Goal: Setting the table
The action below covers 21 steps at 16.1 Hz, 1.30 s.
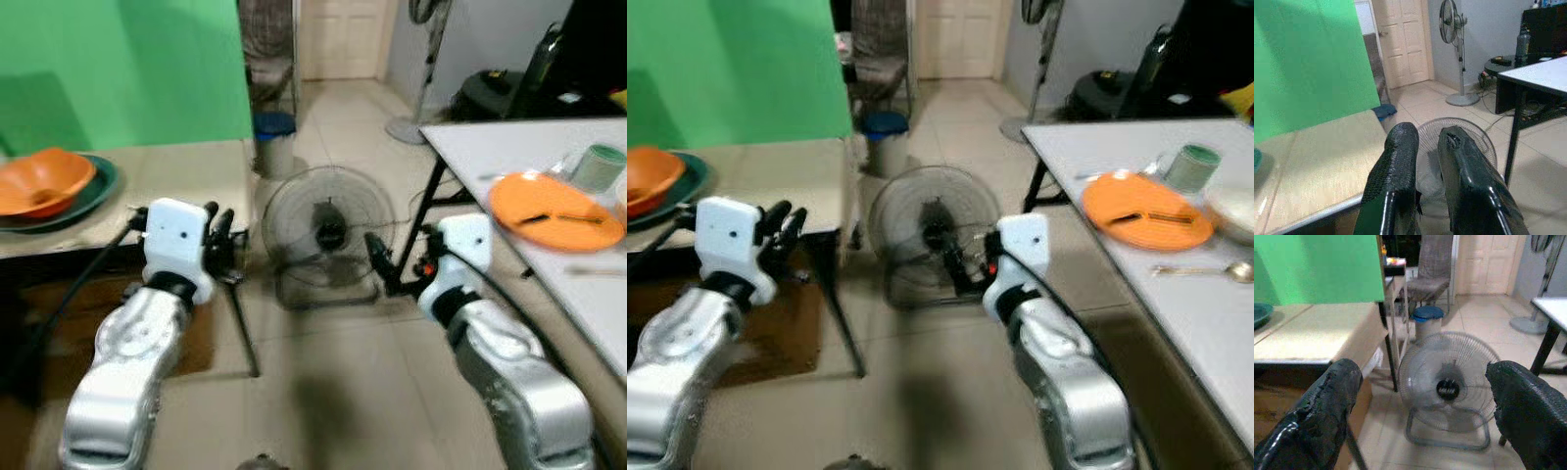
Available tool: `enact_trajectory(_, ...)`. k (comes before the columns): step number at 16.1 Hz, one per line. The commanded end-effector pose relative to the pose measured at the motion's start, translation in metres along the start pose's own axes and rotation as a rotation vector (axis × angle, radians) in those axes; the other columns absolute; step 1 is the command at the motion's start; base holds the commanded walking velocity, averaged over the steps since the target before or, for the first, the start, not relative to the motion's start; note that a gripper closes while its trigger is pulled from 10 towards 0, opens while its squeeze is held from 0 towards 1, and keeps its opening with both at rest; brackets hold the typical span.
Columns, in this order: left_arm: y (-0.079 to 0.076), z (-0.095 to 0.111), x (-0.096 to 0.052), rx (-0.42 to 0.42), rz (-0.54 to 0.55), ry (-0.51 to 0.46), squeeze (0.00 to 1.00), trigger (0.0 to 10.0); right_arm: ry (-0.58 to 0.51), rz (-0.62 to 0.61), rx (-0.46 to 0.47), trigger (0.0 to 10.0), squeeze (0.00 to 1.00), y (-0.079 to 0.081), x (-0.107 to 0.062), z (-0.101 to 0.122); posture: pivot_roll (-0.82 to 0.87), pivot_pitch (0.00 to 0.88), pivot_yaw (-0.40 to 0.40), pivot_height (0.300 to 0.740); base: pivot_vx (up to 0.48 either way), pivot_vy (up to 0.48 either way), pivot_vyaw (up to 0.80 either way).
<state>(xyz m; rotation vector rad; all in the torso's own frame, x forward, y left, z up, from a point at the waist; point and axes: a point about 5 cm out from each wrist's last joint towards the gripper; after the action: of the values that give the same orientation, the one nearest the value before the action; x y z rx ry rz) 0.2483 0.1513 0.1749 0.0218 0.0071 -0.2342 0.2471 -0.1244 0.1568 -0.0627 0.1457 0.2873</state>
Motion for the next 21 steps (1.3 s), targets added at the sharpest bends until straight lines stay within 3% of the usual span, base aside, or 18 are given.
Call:
enact_trajectory(1, 0.003, 0.001, -0.001, 0.011, 0.006, -0.003, 0.0, 10.0, -0.008, 0.012, 0.021, 10.0, 1.0, 0.0, 0.0, 0.003, 0.14, 0.0, 0.01, 0.74, 0.0, 0.307, 0.0)
enact_trajectory(8, 0.0, 0.002, -0.002, -0.021, 0.004, -0.008, 0.0, 10.0, -0.008, 0.056, 0.05, 10.0, 1.0, 0.004, 0.001, 0.003, 0.15, 0.0, 0.007, 0.74, 0.0, 0.218, 0.0)
enact_trajectory(10, 0.002, 0.001, -0.002, 0.006, 0.023, 0.0, 0.0, 10.0, -0.017, 0.102, 0.039, 10.0, 1.0, 0.008, 0.003, 0.005, 0.15, 0.0, -0.004, 0.74, 0.0, 0.0, 0.0)
enact_trajectory(21, 0.008, 0.005, -0.009, 0.0, 0.053, -0.016, 0.0, 10.0, -0.023, 0.191, 0.038, 10.0, 1.0, 0.017, 0.011, 0.006, 0.18, 0.0, -0.027, 0.74, 0.321, 0.0, 0.78)
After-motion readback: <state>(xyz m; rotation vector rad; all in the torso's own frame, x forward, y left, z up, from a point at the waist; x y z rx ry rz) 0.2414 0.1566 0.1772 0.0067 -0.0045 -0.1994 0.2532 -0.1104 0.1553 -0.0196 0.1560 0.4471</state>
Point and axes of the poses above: a point about 5 cm out from each wrist's last joint towards the gripper, its own x axis pointing out of the wrist towards the gripper, its own z axis along the axis of the wrist's last joint, y = z × x, and after that the axes turned 7 degrees about -x, right-handed
